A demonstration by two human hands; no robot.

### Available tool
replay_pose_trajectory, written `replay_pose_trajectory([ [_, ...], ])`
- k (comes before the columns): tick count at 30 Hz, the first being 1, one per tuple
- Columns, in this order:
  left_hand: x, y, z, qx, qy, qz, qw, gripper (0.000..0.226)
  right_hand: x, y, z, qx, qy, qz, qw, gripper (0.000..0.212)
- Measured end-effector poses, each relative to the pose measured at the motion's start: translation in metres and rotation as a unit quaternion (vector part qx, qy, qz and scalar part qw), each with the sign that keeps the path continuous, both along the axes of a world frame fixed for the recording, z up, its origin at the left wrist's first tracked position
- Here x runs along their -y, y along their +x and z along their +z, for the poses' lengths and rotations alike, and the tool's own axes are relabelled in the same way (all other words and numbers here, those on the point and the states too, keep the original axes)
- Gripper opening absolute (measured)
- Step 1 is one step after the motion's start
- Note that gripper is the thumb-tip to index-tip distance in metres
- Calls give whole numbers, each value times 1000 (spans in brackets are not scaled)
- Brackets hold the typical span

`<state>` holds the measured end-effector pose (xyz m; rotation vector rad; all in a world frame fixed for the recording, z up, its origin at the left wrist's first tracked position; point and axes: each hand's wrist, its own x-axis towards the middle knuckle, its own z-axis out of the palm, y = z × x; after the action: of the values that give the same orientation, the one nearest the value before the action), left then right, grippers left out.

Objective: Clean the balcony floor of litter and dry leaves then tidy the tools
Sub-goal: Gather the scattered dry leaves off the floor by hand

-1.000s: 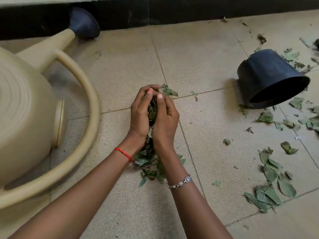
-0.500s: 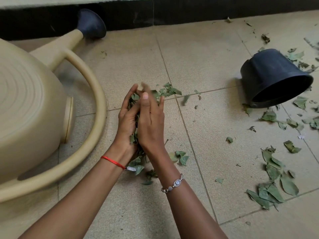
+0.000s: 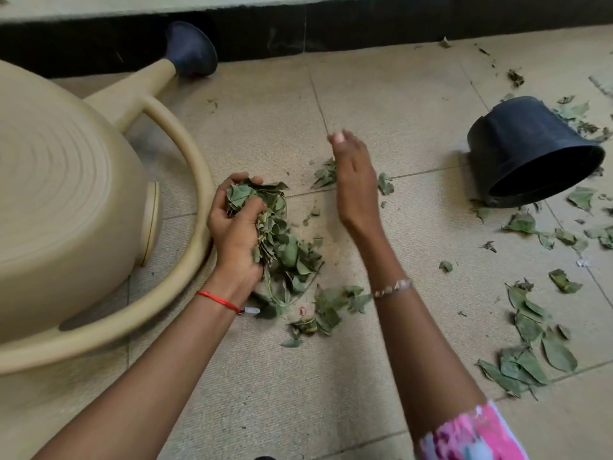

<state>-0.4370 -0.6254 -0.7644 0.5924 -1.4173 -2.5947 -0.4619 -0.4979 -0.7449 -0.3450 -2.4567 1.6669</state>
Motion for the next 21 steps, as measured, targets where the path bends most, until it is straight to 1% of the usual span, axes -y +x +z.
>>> replay_pose_trajectory([
  [1,2,-1,-3,-12,-39,-1,999,41,-11,-6,-6,14,64,17,998,52],
  [4,3,1,-11,-46,-128,-14,991,40,-25,-16,-24,32,183,133,973,49],
  [5,3,2,-11,-56,-148,-17,987,40,-23,-15,-28,31,213,172,961,49],
  [6,3,2,-11,-65,-167,-20,984,40,-20,-12,-31,32,220,206,953,50],
  [7,2,2,-11,-71,-184,-23,980,40,-17,-6,-31,37,206,232,950,50],
  [9,2,2,-13,-84,-193,-28,977,40,-16,15,-25,67,145,261,952,48],
  [10,3,2,-13,-87,-187,-31,978,39,-17,29,-21,82,94,267,956,45],
  [11,3,2,-14,-89,-186,-33,978,38,-17,45,-18,85,36,268,959,48],
  [12,4,2,-15,-90,-195,-35,976,38,-17,62,-12,75,-14,262,962,60],
  [13,5,2,-15,-93,-211,-35,972,38,-17,79,-8,57,-34,249,966,77],
  [14,5,2,-15,-96,-229,-35,968,38,-16,94,-9,38,-12,236,971,92],
  [15,5,2,-15,-101,-242,-33,965,38,-14,108,-11,22,44,227,973,104],
  [17,4,3,-15,-108,-246,-34,963,38,-5,132,-21,-13,197,219,956,118],
  [19,4,3,-16,-110,-243,-37,963,38,10,150,-34,-32,315,208,925,123],
  [21,5,4,-17,-113,-243,-40,963,37,26,153,-44,-27,365,175,914,121],
])
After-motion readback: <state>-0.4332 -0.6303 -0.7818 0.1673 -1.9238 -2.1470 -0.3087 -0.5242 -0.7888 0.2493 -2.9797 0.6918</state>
